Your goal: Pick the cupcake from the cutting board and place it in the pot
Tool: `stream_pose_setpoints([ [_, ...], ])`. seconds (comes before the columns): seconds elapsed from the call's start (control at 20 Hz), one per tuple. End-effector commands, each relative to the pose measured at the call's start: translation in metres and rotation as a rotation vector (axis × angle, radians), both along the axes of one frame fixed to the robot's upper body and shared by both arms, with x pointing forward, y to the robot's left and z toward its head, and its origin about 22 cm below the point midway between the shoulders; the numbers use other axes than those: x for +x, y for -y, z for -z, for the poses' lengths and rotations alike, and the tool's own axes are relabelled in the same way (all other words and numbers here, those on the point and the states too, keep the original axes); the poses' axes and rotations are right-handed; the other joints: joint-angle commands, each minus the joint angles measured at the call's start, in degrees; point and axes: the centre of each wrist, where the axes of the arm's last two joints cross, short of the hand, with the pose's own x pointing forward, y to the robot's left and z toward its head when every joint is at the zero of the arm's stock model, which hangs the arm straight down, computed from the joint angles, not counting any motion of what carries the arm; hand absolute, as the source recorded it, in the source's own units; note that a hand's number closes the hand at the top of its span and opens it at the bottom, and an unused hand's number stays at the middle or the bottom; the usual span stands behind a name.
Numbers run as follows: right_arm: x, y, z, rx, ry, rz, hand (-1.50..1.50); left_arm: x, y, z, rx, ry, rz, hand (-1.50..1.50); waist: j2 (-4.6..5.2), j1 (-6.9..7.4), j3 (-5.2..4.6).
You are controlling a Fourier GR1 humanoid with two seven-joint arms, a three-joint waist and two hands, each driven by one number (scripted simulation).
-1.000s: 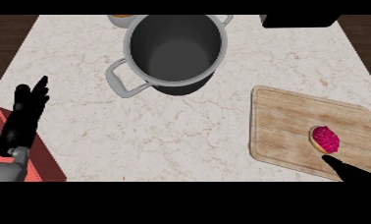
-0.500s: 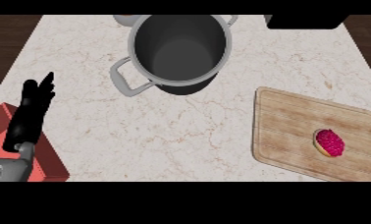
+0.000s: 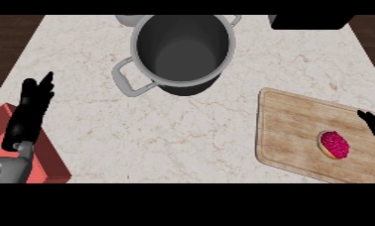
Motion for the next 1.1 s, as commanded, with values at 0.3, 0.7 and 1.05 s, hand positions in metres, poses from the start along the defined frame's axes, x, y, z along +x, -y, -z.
stream_pose_setpoints([
  [0.3, 0.023, -0.006, 0.045, 0.002, -0.083, 0.044, -1.5, -0.01, 0.013, -0.003, -0.01, 0.004, 0.001, 0.0, -0.07, 0.03, 0.08],
  [0.7, 0.042, 0.008, 0.069, -0.005, -0.075, 0.044, -1.5, -0.014, 0.01, 0.003, -0.005, 0.0, 0.003, 0.0, -0.09, -0.09, 0.07],
  [1.05, 0.034, 0.016, 0.064, -0.05, -0.082, 0.061, -1.5, -0.01, -0.007, 0.004, -0.006, 0.002, -0.008, 0.0, -0.12, -0.36, 0.05],
])
